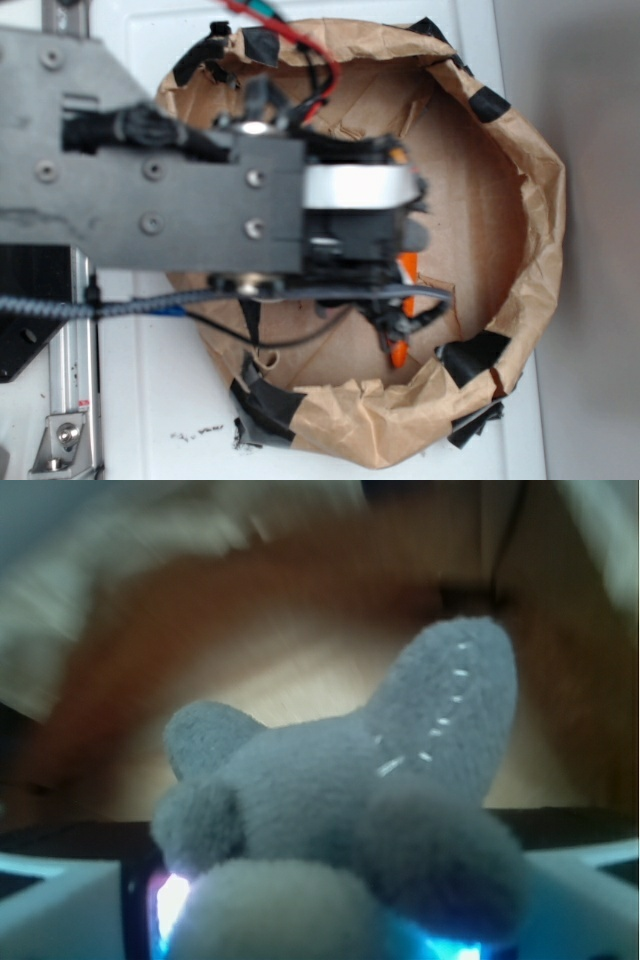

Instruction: Grab the gray animal.

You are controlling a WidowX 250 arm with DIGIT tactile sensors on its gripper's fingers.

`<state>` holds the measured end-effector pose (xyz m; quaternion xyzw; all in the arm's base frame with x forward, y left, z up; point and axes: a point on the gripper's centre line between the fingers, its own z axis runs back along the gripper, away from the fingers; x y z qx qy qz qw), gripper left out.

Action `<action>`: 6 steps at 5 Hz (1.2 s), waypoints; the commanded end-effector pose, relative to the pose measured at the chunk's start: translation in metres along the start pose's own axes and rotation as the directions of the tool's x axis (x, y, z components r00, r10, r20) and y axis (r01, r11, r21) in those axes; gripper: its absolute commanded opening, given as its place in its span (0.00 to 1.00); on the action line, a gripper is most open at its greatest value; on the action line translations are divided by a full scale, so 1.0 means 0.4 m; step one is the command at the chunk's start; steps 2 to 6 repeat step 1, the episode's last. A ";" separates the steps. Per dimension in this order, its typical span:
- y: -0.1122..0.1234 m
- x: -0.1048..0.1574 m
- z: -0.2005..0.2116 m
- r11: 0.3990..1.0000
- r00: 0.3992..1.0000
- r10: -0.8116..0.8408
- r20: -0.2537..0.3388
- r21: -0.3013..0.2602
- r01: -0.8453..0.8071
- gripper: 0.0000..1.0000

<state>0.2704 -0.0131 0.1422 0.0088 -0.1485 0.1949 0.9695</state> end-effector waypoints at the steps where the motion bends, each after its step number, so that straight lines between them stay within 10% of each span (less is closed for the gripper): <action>1: -0.006 0.026 0.063 0.997 0.989 -0.066 0.131 0.048 0.060 0.00; 6: -0.006 0.026 0.063 0.997 0.989 -0.066 0.131 0.048 0.060 0.00</action>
